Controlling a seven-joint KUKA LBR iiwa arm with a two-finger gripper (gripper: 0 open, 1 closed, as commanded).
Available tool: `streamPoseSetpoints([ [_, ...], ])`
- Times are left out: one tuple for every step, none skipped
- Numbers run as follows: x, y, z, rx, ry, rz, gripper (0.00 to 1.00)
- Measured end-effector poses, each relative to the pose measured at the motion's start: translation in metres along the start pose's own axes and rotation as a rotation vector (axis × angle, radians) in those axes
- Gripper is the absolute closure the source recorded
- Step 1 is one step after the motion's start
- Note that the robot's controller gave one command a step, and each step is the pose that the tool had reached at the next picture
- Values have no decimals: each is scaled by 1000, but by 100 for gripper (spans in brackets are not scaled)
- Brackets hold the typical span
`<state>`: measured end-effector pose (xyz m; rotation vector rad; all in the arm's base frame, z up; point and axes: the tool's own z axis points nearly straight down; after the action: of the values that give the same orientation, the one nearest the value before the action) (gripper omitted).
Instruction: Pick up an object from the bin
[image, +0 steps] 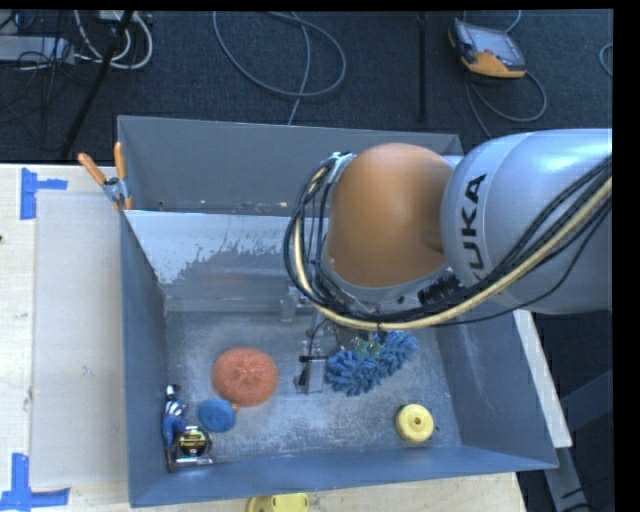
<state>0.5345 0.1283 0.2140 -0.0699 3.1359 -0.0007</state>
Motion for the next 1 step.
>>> streamPoseSetpoints([
  [4,22,27,-1,9,-259,0],
])
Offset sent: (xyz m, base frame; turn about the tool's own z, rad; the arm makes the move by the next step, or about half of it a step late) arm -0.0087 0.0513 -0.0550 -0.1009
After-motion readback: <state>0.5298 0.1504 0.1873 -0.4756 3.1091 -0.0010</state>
